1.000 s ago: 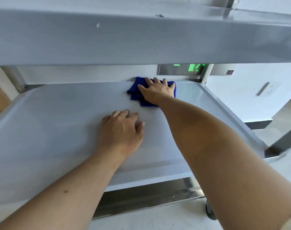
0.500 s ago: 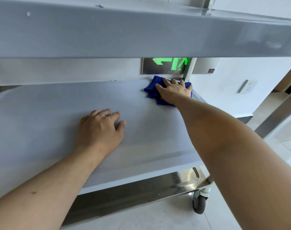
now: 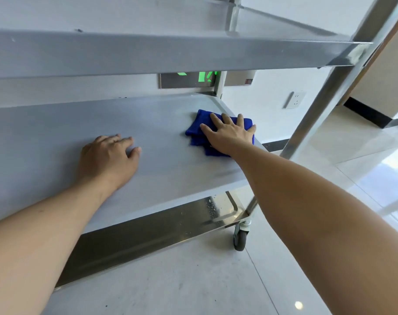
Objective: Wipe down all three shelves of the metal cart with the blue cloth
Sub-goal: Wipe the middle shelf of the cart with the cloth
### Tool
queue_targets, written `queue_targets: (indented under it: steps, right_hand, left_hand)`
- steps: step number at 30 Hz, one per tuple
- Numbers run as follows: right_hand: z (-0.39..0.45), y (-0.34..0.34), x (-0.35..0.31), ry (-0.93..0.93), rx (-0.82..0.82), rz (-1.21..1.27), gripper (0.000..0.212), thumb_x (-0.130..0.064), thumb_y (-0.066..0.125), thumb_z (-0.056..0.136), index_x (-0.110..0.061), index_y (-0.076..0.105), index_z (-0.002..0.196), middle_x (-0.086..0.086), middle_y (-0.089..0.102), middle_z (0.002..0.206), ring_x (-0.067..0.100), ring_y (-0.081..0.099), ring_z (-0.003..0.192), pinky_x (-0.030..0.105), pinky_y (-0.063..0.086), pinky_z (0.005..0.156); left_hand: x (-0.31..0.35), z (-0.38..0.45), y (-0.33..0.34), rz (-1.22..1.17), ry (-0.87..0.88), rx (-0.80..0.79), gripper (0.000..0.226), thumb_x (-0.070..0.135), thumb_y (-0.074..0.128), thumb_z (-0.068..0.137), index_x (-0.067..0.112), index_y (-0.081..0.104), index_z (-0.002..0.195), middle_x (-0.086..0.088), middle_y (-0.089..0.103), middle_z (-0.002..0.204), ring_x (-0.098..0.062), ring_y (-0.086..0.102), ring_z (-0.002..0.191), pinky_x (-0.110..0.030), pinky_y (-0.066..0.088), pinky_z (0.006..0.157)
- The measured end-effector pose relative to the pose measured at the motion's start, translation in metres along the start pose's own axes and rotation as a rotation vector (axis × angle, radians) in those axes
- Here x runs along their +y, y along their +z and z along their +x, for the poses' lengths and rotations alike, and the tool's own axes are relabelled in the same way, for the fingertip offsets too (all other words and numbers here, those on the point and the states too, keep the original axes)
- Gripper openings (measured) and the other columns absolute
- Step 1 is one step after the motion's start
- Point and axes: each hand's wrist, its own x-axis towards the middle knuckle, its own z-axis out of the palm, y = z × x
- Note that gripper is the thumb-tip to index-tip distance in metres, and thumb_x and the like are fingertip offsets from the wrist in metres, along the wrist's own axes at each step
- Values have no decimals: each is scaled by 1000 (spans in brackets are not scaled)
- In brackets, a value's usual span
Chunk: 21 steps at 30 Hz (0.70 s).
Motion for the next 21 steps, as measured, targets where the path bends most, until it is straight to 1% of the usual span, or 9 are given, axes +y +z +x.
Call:
queue_targets:
  steps: [1,4,7,12,14,17,21]
  right_hand:
    - [-11,0,4,-1,-1,1,74,-78,10,86,-48,17,153,-10,22,163,35,0,152,73,2,109]
    - [-39,-1,14,-2,-9,0,74,-80,9,85,-49,15,152,-11,20,163,34,-1,152,72,2,111]
    - [-62,-1,23,4,-22,-9,77,-82,7,84,-50,12,153,-12,15,165,33,-3,153,71,2,112]
    - [-97,2,29,40,1,6,81,-84,3,80,-51,12,153,-14,12,166,30,-4,153,71,-5,111]
    - [-103,3,29,58,10,11,82,-85,3,79,-52,13,152,-14,12,166,29,-5,153,71,-6,112]
    - [-99,0,27,69,8,10,83,-86,5,78,-51,14,153,-13,15,166,30,-4,153,71,-5,112]
    - [-86,-1,20,64,-1,-10,82,-84,5,79,-49,16,152,-10,18,165,34,-1,152,73,-2,111]
  left_hand:
    - [1,0,-1,0,-1,-2,40,48,46,91,27,66,119,-6,61,133,-26,49,127,-39,40,103]
    - [3,-3,-4,3,1,16,37,46,47,90,22,70,106,-7,67,116,-29,55,116,-39,46,94]
    - [5,-4,-6,3,4,16,36,46,48,90,21,70,104,-8,67,114,-30,55,114,-39,46,92]
    - [4,-5,-7,-2,1,-10,37,46,45,91,21,68,104,-8,66,115,-29,54,116,-38,44,93]
    - [3,-4,-6,-5,1,-20,37,46,44,92,22,67,107,-8,65,119,-29,52,119,-38,43,95]
    - [2,-4,-5,-20,0,-49,40,46,42,94,24,64,120,-6,58,134,-26,44,130,-38,37,104]
    - [1,-3,-2,-9,9,-54,41,46,40,94,26,63,122,-6,55,139,-25,41,133,-38,35,107]
